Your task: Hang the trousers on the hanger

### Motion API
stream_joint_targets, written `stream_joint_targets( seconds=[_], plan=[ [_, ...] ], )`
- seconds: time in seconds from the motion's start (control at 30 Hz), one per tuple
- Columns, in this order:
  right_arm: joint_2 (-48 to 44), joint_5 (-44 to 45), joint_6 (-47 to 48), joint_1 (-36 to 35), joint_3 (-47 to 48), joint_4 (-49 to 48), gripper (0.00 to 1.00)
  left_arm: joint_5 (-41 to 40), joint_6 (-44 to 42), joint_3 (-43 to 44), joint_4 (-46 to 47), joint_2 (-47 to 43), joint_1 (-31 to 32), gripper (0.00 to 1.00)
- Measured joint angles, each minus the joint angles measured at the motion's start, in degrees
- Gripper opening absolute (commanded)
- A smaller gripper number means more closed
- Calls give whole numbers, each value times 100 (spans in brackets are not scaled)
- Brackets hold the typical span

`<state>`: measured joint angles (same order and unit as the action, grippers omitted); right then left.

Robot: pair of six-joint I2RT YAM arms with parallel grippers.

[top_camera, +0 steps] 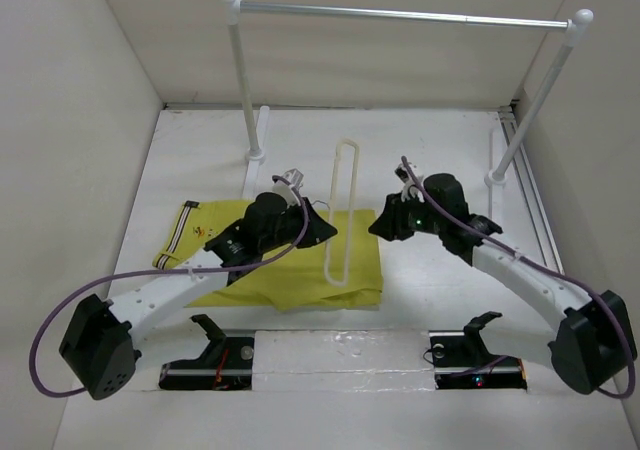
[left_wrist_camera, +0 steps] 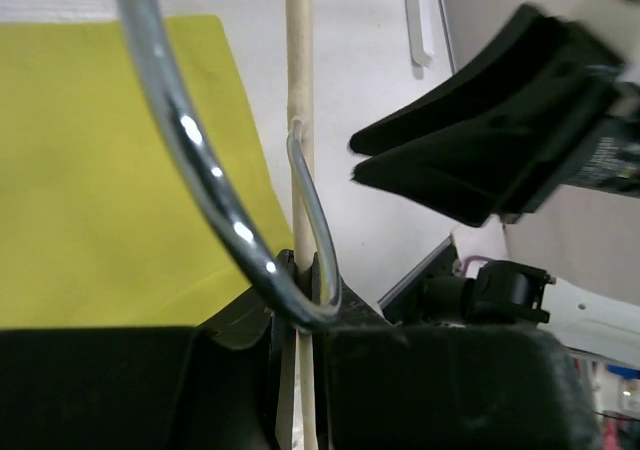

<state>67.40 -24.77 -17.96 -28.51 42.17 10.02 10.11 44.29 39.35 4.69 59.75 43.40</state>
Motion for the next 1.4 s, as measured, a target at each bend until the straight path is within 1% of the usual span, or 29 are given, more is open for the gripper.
stream_joint_targets(
  seconds=[0.03, 0.07, 0.13, 0.2, 0.23, 0.3, 0.33, 0.4, 0.43, 0.53, 0.57, 0.6, 0.67, 0.87, 0.9, 0.93, 1.03, 1.07, 1.1, 1.17, 1.2, 1.23, 1.33, 1.4],
  plan=[
    [-138, 55, 61, 52, 68, 48, 47, 55, 122, 0, 120, 146, 11, 0],
    [-256, 72, 85, 142, 44, 66, 50, 87, 243, -2, 221, 304, 50, 0],
    [-417, 76, 133, 361, -208, 85, 51, 129, 461, -2, 358, 592, 184, 0],
    [-483, 48, 118, 647, -678, 109, 50, 168, 669, -2, 385, 811, 339, 0],
    [-481, 28, 109, 778, -911, 155, 48, 175, 752, -11, 396, 879, 396, 0],
    [-444, -92, 105, 1080, -1248, 267, 41, 186, 946, -68, 457, 953, 490, 0],
    [-417, -149, 101, 1204, -1309, 332, 36, 160, 1038, -103, 511, 968, 564, 0],
    [-369, -245, 136, 1340, -1281, 350, 30, 24, 1191, -116, 564, 1034, 741, 0],
    [-354, -273, 149, 1357, -1213, 376, 26, -81, 1272, -116, 603, 1086, 883, 0],
    [-317, -315, 267, 1381, -802, 393, 23, -332, 1534, -114, 673, 1276, 1370, 0],
    [-310, -317, 297, 1384, -656, 385, 23, -435, 1659, -114, 737, 1294, 1401, 0],
    [-310, -319, 319, 1384, -520, 361, 23, -487, 1740, -120, 772, 1451, 1622, 0],
    [-313, -337, 339, 1384, -291, 317, 23, -739, 2009, -190, 992, 1641, 1829, 0],
    [-376, -461, 365, 1384, -57, 345, 22, -1515, 2743, -308, 1460, 2374, 2343, 0],
    [-426, -463, 378, 1384, -57, 374, 20, -1652, 2824, -308, 1488, 2463, 2435, 0],
    [-483, -470, 400, 1384, -59, 396, 14, -1808, 2903, -308, 1506, 2549, 2529, 0],
    [-566, -588, 481, 1394, -129, 284, 3, -2184, 3161, -295, 1635, 2782, 2730, 0],
    [-535, -645, 531, 1405, -175, 258, 3, -2306, 3237, -275, 1681, 2874, 2767, 0],
    [-470, -697, 586, 1408, -221, 254, 4, -2435, 3303, -229, 1696, 2988, 2815, 0],
    [-275, -739, 704, 1388, -317, 243, 15, -2673, 3421, -68, 1700, 3261, 2907, 0],
    [-179, -741, 752, 1373, -358, 232, 22, -2791, 3504, 33, 1705, 3401, 2962, 0],
    [-66, -741, 809, 1346, -398, 232, 33, -2905, 3587, 122, 1727, 3510, 3008, 0],
    [289, -758, 966, 1261, -492, 168, 39, -3174, 3753, 323, 1718, 3663, 3154, 0],
    [459, -789, 1005, 1228, -601, -13, 39, -3318, 3797, 505, 1585, 3757, 3230, 0]
  ],
)
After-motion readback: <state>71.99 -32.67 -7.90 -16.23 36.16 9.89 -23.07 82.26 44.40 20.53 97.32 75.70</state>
